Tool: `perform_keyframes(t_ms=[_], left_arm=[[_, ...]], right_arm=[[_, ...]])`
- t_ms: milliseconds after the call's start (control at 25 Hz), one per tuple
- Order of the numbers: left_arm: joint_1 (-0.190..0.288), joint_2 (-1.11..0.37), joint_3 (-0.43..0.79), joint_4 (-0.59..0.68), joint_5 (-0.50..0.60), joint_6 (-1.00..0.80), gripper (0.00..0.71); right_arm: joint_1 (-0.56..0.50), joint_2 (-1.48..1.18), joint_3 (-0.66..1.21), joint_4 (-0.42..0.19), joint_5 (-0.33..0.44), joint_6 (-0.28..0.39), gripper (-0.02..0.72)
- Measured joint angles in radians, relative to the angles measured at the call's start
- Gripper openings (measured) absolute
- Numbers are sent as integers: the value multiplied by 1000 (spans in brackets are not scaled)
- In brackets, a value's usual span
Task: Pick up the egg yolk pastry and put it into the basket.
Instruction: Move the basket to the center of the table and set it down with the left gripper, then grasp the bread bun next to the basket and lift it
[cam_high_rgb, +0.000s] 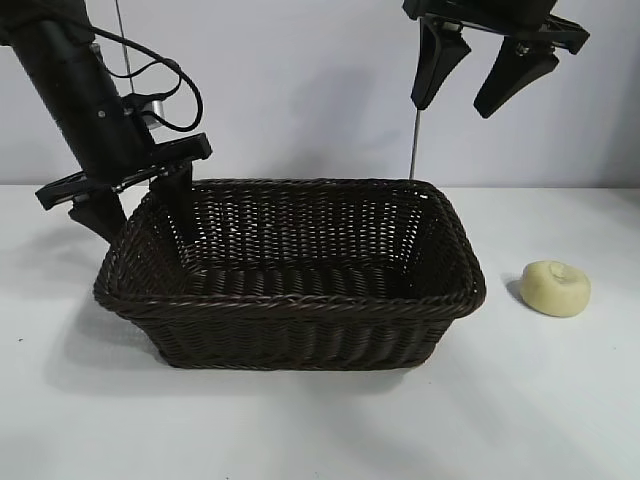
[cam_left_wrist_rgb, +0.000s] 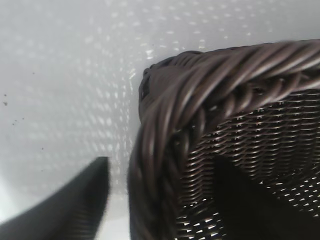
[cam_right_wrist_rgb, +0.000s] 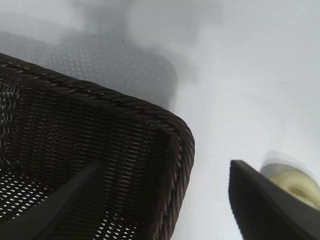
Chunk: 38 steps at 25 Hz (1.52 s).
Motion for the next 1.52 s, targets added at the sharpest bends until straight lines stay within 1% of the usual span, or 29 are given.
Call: perform_keyframes(t_ms=[120,280,640,920,1040,1160,1280,1520], left_arm=[[0,-26,0,29,4,0,543],[0,-99,0,49,30,0,547],[-1,-312,0,50,74,0,549],[-34,-431,8,26,80,0,549],[-58,-464,65,-18,20,0,549],[-76,-473,129,-73,-88,0,549],[-81,-474,194,-82,-156,0,549],[-81,-474,329,-82,-247,0,549]], right_arm=[[0,0,0,0,0,0,509],[0,0,0,0,0,0,509],[0,0,0,0,2,0,509],[0,0,0,0,2,0,509],[0,0,0,0,2,0,509],[0,0,0,0,2,0,509],[0,0,0,0,2,0,509],[0,0,0,0,2,0,509]])
